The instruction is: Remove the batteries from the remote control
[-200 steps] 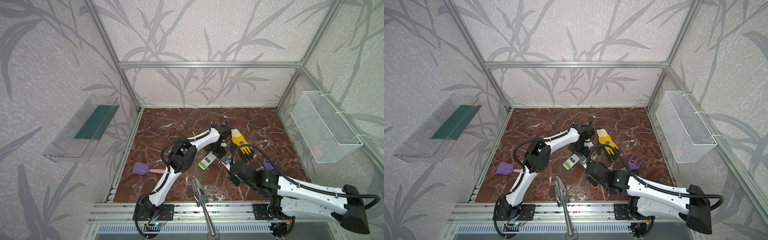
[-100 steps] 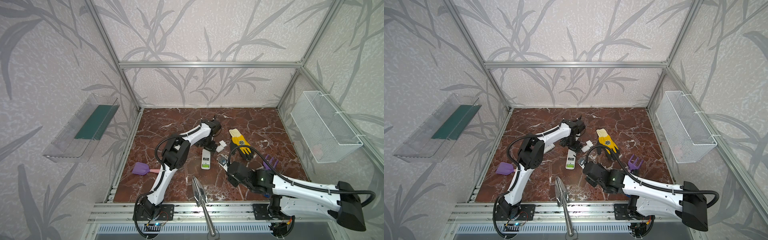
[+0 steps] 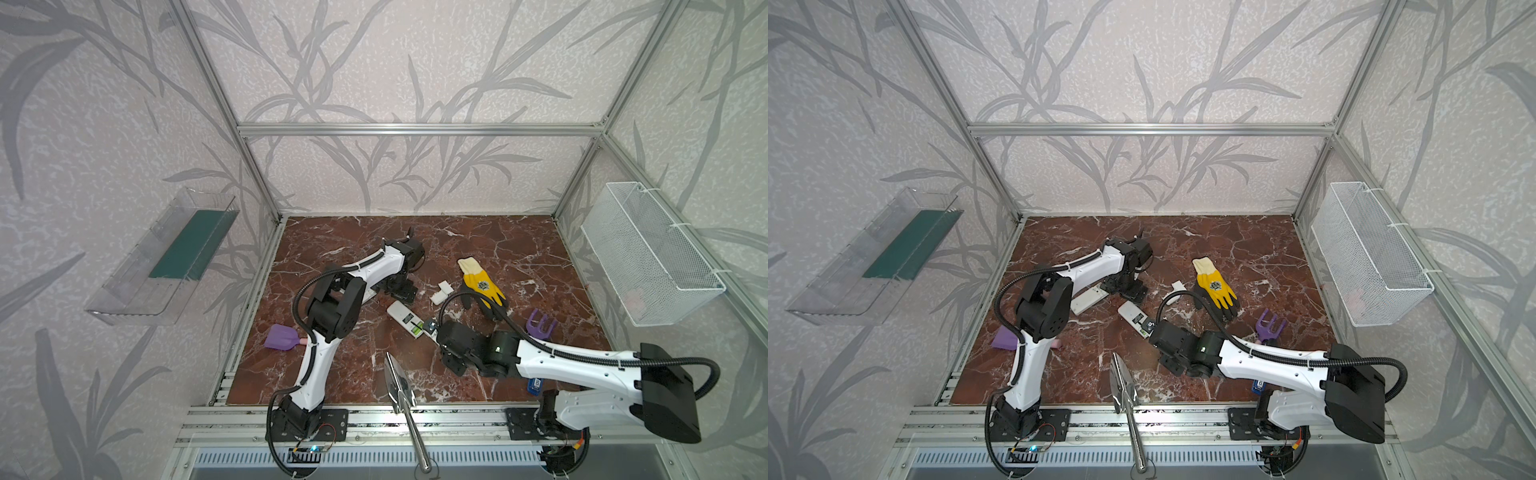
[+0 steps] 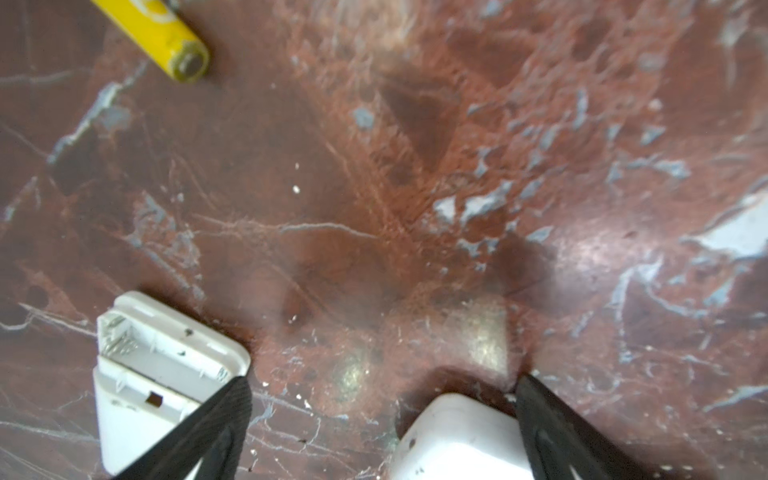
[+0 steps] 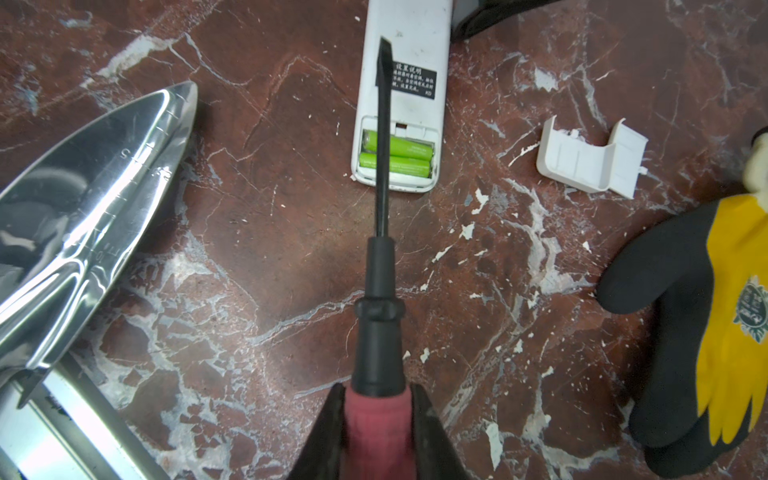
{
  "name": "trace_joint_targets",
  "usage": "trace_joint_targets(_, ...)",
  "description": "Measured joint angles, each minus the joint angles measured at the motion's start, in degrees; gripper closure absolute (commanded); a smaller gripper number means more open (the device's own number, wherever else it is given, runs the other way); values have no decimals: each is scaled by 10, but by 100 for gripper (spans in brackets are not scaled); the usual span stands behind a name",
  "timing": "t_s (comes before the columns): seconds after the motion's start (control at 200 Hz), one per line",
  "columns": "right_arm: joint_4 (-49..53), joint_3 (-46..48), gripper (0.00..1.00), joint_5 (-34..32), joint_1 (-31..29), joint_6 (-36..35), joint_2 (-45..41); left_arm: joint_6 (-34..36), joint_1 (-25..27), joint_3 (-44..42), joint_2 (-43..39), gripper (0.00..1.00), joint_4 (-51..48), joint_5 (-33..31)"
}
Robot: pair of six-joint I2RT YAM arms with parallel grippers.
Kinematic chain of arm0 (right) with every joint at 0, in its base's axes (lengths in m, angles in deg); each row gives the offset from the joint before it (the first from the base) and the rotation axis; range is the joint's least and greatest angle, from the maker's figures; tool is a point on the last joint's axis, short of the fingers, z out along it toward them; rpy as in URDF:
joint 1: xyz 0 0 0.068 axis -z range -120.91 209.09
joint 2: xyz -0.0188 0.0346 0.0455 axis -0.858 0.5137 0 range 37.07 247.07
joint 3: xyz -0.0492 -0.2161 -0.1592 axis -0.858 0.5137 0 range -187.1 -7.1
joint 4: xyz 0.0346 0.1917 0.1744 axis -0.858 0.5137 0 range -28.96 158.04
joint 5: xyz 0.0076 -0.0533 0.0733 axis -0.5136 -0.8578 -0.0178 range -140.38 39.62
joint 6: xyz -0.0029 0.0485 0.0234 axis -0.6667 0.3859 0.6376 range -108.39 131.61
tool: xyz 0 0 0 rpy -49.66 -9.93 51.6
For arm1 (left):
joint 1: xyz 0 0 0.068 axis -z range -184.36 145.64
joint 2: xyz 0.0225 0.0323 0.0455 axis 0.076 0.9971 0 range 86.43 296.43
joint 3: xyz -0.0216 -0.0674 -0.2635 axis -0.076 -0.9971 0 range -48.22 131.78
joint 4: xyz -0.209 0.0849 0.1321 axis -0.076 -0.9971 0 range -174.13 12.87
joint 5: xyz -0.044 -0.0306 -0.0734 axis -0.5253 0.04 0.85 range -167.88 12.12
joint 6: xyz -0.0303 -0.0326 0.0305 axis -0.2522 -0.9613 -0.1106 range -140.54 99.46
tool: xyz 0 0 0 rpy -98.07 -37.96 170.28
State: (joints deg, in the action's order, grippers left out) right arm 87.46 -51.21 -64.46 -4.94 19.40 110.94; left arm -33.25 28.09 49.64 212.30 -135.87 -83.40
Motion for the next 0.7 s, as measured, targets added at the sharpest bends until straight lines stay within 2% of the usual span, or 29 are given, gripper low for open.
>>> trace_joint_targets(0.345,37,-8,100,37,17,73,11,-4,-1,-66,-41,2,43,-4)
trace_joint_targets(0.505,64,-15,100,50,18,89,17,-3,-3,-106,-66,3,52,-4)
trace_joint_targets(0.7,87,-39,100,66,18,93,50,1,-3,-129,-82,1,59,-7)
